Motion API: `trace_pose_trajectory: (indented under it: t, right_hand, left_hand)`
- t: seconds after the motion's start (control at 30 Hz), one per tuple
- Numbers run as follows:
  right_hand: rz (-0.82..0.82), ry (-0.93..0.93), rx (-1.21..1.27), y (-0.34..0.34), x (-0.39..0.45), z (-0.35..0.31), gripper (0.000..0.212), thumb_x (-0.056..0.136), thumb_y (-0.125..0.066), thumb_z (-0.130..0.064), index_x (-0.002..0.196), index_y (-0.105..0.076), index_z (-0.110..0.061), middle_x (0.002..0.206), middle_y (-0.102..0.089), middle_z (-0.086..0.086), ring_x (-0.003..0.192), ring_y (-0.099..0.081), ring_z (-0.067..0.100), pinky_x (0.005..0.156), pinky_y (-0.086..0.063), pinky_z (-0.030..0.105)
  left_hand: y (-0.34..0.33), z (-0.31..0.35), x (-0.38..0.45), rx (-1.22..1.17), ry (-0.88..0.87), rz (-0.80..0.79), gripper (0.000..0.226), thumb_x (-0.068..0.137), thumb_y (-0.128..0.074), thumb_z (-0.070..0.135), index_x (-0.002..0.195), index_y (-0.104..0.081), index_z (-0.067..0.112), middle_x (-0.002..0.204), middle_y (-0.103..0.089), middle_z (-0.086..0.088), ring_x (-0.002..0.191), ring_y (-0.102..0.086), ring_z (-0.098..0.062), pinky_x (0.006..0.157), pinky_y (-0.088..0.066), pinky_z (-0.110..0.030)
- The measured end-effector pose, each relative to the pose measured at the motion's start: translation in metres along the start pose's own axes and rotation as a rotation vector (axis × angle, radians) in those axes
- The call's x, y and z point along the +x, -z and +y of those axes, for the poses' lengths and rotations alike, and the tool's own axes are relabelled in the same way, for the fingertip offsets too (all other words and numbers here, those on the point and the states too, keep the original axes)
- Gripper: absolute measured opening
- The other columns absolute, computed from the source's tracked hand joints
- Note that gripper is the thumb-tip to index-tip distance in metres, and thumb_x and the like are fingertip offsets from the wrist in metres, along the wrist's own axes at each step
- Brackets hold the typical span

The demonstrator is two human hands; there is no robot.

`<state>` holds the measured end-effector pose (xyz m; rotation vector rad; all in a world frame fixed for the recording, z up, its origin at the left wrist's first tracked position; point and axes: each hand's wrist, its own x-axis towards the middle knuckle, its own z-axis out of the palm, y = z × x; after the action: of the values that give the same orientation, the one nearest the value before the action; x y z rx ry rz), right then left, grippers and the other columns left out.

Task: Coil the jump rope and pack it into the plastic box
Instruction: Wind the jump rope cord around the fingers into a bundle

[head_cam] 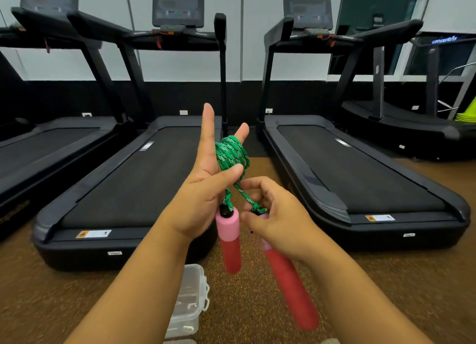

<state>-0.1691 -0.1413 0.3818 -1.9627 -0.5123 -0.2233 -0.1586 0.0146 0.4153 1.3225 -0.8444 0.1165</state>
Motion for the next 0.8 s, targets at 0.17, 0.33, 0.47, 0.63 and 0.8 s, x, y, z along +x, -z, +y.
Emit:
trace_pose_trajectory:
  t: [0.17, 0.33, 0.47, 0.63, 0.8]
  right_hand:
    - [-0.012, 0.124, -0.292, 0.01, -0.003, -0.012, 0.041, 0.081, -0.065, -0.008, 0.112, -0.056, -0.032, 0.098, -0.059, -0.013, 0.084, -0.061, 0.007, 0.073, -0.055, 0.027]
    - [-0.084, 0.319, -0.657, 0.021, -0.002, -0.032, 0.019, 0.085, -0.063, -0.017, 0.101, -0.062, -0.027, 0.098, -0.06, -0.016, 0.085, -0.053, 0.0, 0.076, -0.044, 0.018]
    - [-0.183, 0.343, -0.696, 0.026, 0.001, -0.033, 0.014, 0.085, -0.065, -0.017, 0.096, -0.062, -0.026, 0.091, -0.055, -0.017, 0.08, -0.052, -0.001, 0.071, -0.045, 0.017]
    - [-0.191, 0.258, -0.481, 0.025, 0.0, -0.02, 0.011, 0.085, -0.068, -0.019, 0.093, -0.064, -0.026, 0.089, -0.056, -0.014, 0.077, -0.055, 0.002, 0.065, -0.043, 0.015]
    - [-0.164, 0.099, -0.131, 0.022, -0.003, -0.002, 0.016, 0.086, -0.069, -0.02, 0.096, -0.06, -0.027, 0.1, -0.059, -0.006, 0.078, -0.057, 0.004, 0.062, -0.046, 0.02]
  left_hand:
    - [0.004, 0.0, 0.001, 0.161, 0.104, 0.021, 0.095, 0.094, -0.047, -0.001, 0.143, 0.008, 0.059, 0.155, -0.031, 0.0, 0.132, -0.047, -0.009, 0.109, -0.038, -0.027]
    - [0.009, -0.004, 0.001, 0.417, 0.284, -0.028, 0.092, 0.098, -0.051, 0.013, 0.138, 0.012, 0.066, 0.142, -0.036, 0.023, 0.12, -0.049, 0.006, 0.105, -0.041, -0.032]
    - [0.013, -0.008, 0.001, 0.412, 0.519, -0.105, 0.067, 0.1, -0.045, 0.036, 0.142, -0.001, 0.065, 0.152, -0.032, 0.008, 0.112, -0.051, -0.004, 0.099, -0.042, -0.032]
    - [0.017, -0.013, -0.004, 0.015, 0.682, -0.127, 0.06, 0.096, -0.051, 0.037, 0.143, -0.02, 0.059, 0.091, -0.067, -0.02, 0.075, -0.064, -0.033, 0.075, -0.053, -0.046]
    - [0.027, -0.014, -0.006, -0.081, 0.662, -0.254, 0.088, 0.081, -0.073, 0.036, 0.146, -0.016, 0.053, 0.082, -0.068, -0.016, 0.074, -0.064, -0.031, 0.069, -0.054, -0.038]
